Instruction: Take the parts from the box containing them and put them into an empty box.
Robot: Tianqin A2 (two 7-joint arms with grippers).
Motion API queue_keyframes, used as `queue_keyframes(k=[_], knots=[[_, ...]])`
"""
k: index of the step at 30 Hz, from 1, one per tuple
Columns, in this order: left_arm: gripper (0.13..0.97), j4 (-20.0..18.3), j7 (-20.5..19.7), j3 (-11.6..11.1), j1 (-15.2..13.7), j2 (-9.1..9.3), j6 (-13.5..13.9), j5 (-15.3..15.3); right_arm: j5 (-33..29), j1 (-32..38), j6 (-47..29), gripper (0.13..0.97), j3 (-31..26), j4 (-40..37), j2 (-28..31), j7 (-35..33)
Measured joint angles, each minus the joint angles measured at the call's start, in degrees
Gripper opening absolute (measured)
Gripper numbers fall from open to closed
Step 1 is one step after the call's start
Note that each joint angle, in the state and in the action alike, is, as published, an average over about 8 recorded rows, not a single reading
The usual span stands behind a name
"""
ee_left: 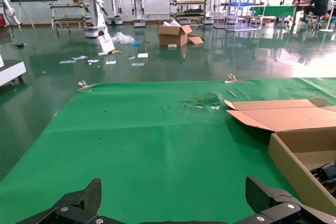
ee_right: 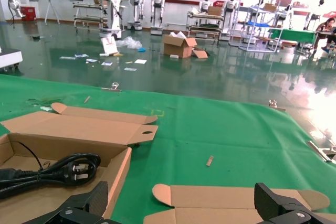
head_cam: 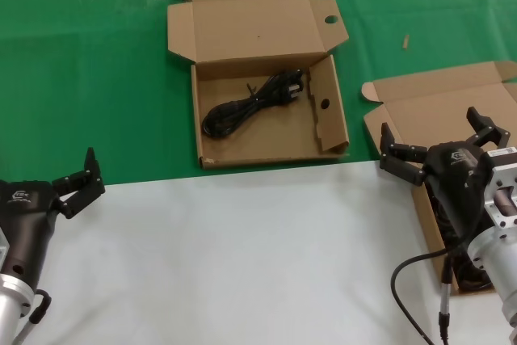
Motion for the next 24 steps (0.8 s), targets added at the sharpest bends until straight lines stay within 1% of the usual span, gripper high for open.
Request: queue_keyframes(k=[24], knots=[[0.966, 0.00, 0.00, 0.00, 0.00, 0.00, 0.00, 0.00, 0.00, 0.00, 0.00, 0.966, 0.00, 0.00, 0.00, 0.00]])
